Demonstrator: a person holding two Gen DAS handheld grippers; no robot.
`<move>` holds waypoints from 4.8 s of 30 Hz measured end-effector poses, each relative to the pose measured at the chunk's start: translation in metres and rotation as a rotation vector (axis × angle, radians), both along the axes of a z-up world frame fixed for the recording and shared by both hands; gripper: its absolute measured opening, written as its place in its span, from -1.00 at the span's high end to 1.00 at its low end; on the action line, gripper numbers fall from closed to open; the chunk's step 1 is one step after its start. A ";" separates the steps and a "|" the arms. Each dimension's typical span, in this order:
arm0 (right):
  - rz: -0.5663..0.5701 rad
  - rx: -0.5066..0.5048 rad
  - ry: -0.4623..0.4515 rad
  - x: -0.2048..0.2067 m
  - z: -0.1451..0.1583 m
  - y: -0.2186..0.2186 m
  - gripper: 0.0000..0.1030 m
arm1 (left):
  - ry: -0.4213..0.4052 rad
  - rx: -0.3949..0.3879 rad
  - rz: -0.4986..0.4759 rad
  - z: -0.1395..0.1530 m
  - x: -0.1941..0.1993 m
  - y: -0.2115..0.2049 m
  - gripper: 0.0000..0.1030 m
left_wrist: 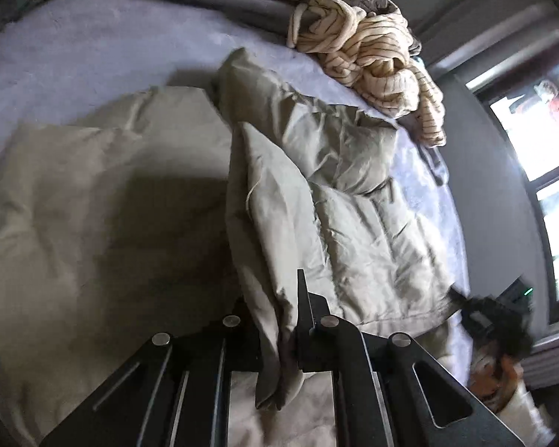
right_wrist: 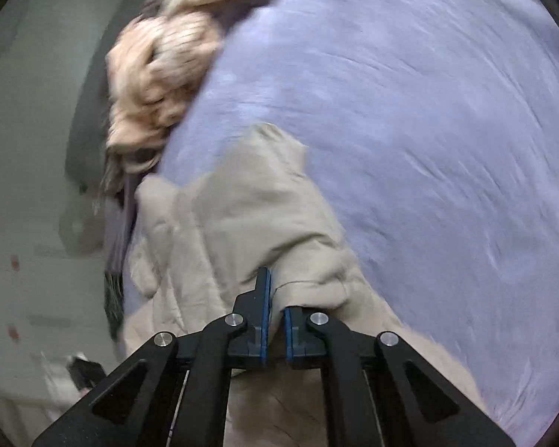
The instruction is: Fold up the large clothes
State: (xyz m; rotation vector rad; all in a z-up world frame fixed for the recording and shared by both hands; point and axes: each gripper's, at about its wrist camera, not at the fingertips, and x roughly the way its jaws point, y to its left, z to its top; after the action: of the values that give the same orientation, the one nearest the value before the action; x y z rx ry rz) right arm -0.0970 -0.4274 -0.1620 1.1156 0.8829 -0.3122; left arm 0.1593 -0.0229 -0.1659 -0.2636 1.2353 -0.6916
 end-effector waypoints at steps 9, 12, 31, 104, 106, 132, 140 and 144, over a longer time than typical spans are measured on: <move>0.134 -0.078 0.140 0.012 -0.032 0.013 0.88 | -0.014 0.161 0.053 -0.024 -0.006 0.022 0.44; 0.170 -0.060 0.164 0.006 -0.021 0.017 0.62 | -0.133 0.302 0.097 -0.006 -0.012 0.031 -0.09; 0.039 0.195 -0.046 0.032 -0.024 -0.034 0.80 | -0.204 0.303 0.005 -0.004 0.003 -0.025 0.07; 0.295 -0.090 0.295 -0.149 0.076 0.136 -0.63 | -0.008 0.544 0.120 0.039 -0.225 0.103 -1.00; 0.279 -0.070 0.290 -0.159 0.075 0.142 -0.63 | -0.010 0.550 0.115 0.038 -0.232 0.109 -1.00; 0.091 0.167 0.263 -0.247 0.061 0.167 -0.99 | 0.228 0.225 0.126 0.018 -0.292 0.212 -1.00; -0.045 0.311 0.265 -0.272 0.033 0.168 -0.99 | 0.448 0.036 0.099 -0.014 -0.303 0.236 -1.00; -0.094 0.349 0.240 -0.275 0.027 0.164 -0.99 | 0.480 0.034 0.124 -0.030 -0.301 0.227 -1.00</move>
State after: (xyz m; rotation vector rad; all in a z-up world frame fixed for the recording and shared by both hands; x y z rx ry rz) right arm -0.3715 -0.2633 -0.1347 1.4664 1.1277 -0.3848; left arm -0.1422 0.2038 -0.1959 -0.4934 1.6694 -0.5125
